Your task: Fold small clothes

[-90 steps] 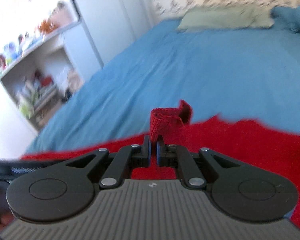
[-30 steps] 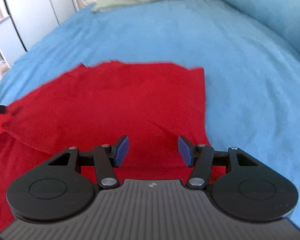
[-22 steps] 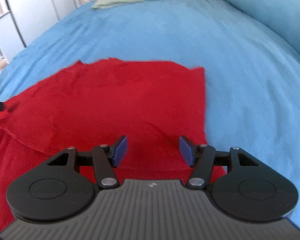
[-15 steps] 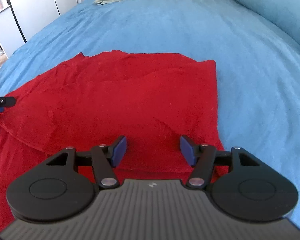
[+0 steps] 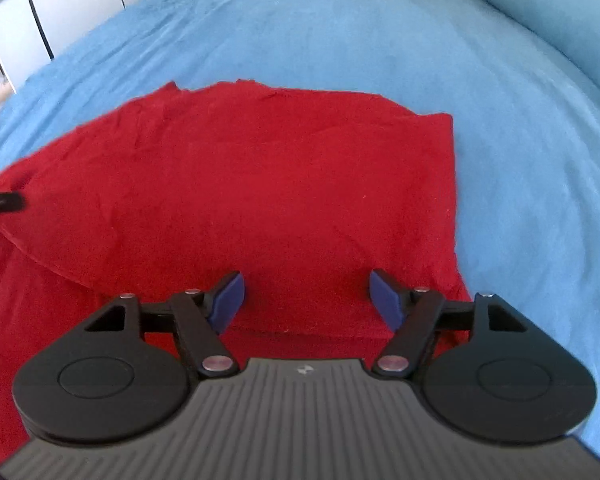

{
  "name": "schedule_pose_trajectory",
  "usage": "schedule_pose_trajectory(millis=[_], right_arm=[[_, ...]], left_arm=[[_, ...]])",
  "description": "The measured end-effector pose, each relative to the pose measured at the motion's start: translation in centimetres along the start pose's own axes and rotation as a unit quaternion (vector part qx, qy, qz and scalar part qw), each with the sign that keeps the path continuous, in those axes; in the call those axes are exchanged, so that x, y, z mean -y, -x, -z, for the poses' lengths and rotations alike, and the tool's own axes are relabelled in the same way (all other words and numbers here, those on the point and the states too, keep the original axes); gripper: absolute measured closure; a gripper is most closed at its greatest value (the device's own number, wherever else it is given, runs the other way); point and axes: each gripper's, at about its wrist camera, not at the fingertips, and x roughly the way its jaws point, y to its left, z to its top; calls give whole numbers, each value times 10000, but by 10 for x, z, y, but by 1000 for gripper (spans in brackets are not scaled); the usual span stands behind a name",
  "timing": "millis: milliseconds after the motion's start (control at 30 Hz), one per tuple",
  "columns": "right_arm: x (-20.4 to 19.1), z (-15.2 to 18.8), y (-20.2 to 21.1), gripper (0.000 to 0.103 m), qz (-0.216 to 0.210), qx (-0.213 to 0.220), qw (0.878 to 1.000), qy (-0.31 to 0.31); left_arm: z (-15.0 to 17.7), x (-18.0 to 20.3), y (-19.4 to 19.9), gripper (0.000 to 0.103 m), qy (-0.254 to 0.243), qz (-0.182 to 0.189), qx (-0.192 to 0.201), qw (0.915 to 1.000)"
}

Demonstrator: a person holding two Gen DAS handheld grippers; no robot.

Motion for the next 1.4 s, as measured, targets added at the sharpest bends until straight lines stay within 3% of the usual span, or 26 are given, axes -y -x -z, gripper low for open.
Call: schedule_pose_trajectory(millis=[133, 167, 233, 333, 467, 600, 700, 933, 1133, 1233, 1400], right_arm=[[-12, -18, 20, 15, -278, 10, 9996, -84], [-19, -22, 28, 13, -357, 62, 9993, -46], [-38, -30, 49, 0, -471, 153, 9987, 140], [-73, -40, 79, 0, -852, 240, 9954, 359], [-124, -46, 105, 0, -1378, 240, 9885, 570], [-171, -44, 113, 0, -1780, 174, 9812, 730], [-202, -37, 107, 0, -1955, 123, 9772, 817], [-253, -14, 90, 0, -2117, -87, 9715, 1058], [-267, -6, 83, 0, -2094, -97, 9707, 1172], [-276, -6, 77, 0, -2090, -134, 9699, 1244], [-284, -8, 70, 0, -1996, -79, 9700, 1387]], left_arm=[[24, -39, 58, 12, 456, -176, 75, 9988], [29, -48, 74, 12, 499, -301, 118, 9982], [37, -72, 108, 10, 648, -636, 209, 9957], [46, -116, 149, 0, 1129, -1092, 346, 9870], [56, -186, 173, 0, 2185, -1396, 326, 9653], [73, -261, 176, 0, 3508, -1191, 699, 9262], [78, -298, 160, 10, 3954, -1163, 657, 9088], [84, -340, 123, 39, 4284, -1007, 708, 8952], [89, -352, 113, 45, 4419, -1046, 857, 8868], [92, -358, 111, 49, 4572, -1075, 930, 8779], [88, -367, 101, 73, 4575, -1315, 856, 8753]])
